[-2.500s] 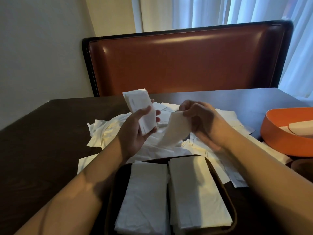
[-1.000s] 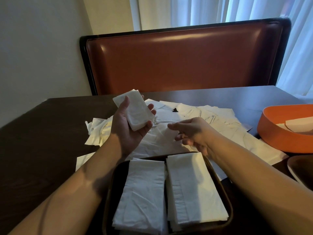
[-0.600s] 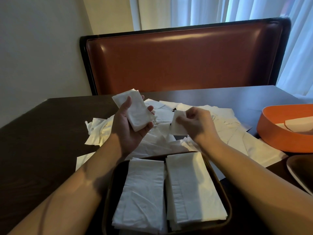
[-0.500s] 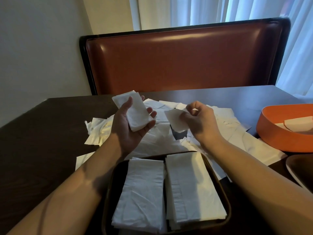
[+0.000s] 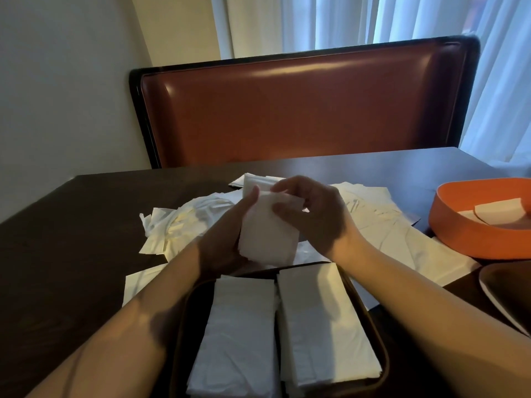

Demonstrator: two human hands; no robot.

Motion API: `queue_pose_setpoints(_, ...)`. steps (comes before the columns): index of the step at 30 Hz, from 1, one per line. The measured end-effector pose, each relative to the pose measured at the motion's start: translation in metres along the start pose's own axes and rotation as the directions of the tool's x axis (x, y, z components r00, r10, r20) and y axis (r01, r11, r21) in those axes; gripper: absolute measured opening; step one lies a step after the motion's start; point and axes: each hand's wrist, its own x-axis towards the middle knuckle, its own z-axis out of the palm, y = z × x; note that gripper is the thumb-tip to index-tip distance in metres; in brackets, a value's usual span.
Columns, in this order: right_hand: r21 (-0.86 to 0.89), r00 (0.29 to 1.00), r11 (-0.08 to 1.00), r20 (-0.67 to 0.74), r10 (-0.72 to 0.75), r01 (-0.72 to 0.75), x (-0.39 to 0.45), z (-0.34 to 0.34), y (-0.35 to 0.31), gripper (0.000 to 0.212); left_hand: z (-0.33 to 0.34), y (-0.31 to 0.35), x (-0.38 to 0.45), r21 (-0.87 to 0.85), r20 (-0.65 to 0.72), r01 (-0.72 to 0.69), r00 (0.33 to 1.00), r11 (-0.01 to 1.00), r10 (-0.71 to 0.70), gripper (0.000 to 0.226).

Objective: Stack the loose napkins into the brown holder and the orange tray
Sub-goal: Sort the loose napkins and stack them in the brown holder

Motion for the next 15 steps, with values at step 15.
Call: queue_pose_setpoints(15, 0.003, 0.991, 1.0, -0.137, -0.005, 0.006, 0.014, -0.007, 0.011, 0.022, -0.005, -0.002, 0.001, 0.063, 0.13, 0.051, 0.99, 0.997, -0.058, 0.062)
